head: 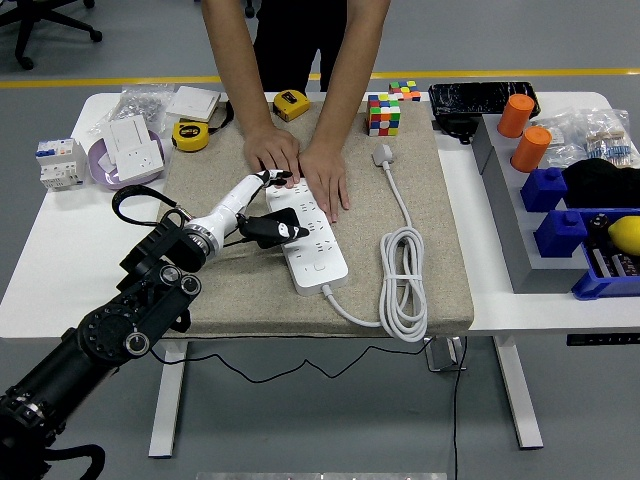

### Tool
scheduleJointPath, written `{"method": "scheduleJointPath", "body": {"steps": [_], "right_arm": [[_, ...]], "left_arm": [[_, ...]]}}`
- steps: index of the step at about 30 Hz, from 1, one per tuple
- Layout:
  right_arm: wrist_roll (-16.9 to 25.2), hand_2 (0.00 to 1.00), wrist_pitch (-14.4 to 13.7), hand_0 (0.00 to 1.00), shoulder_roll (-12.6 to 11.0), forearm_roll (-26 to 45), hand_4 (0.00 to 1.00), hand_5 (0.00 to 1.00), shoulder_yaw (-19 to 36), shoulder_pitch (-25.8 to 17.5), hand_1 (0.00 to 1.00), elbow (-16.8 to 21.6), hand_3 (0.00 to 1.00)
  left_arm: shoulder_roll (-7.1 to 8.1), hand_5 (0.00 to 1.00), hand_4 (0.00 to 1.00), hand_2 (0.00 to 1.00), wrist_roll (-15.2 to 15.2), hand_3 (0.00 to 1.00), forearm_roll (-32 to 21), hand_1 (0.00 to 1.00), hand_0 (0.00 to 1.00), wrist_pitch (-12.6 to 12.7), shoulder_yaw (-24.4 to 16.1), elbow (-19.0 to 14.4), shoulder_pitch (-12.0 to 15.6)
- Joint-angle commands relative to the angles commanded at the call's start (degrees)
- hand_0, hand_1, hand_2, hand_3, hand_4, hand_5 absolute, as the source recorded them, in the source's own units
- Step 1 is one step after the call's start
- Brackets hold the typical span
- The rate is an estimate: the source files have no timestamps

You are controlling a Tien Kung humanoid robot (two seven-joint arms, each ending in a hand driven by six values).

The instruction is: Pick up the plug,place it near the board,insert it into the board,press the button

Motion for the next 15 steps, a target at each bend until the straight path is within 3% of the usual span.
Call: {"method": "scheduleJointPath", "body": {"steps": [1,6,7,8,12,13,15], "right_arm": [[0.0,0.788,0.0,0.926,0.0,0.1,0.998,0.844,-0.1,0.0,0.847,0.0,0.815],[0.1,0.788,0.0,0.926,0.0,0.1,0.998,0.844,0.0,0.1,0.847,0.0,0.815],[0.0,0.788,0.0,0.927,0.0,0.0,0.998,0.845,0.1,0.0,0.846,0.0,0.815],[0.0,0.788,0.0,0.927,0.0,0.0,0.998,0.845,0.1,0.0,0.846,0.0,0.815],[0.0,0.788,0.0,0.927,0.0,0.0,0.998,0.845,0.2,0.0,0.846,0.0,0.815],[0.0,0.788,0.0,0.926,0.0,0.0,0.998,0.845,0.2,0.1,0.846,0.0,0.815],[0.1,0.788,0.0,0.926,0.0,0.1,0.998,0.845,0.1,0.1,0.846,0.0,0.815]], "left_arm": [[0.04,0.220,0.998,0.901,0.2,0.869,2.2,0.951,0.944,0.2,0.2,0.0,0.0],[0.18,0.220,0.998,0.901,1.0,0.869,14.1,0.951,0.944,0.9,1.1,0.1,0.2],[0.20,0.223,0.998,0.810,1.1,0.805,16.0,0.847,0.816,1.1,1.3,0.1,0.3],[0.22,0.223,0.998,0.810,1.2,0.805,17.7,0.847,0.816,1.3,1.4,0.1,0.3],[0.17,0.223,0.998,0.810,1.5,0.805,20.7,0.847,0.816,2.1,1.7,0.3,0.5],[0.18,0.233,0.998,0.654,1.5,0.665,21.1,0.702,0.670,2.2,1.7,0.3,0.5],[0.22,0.233,0.998,0.654,1.6,0.665,21.5,0.702,0.670,2.6,1.8,0.3,0.5]]}}
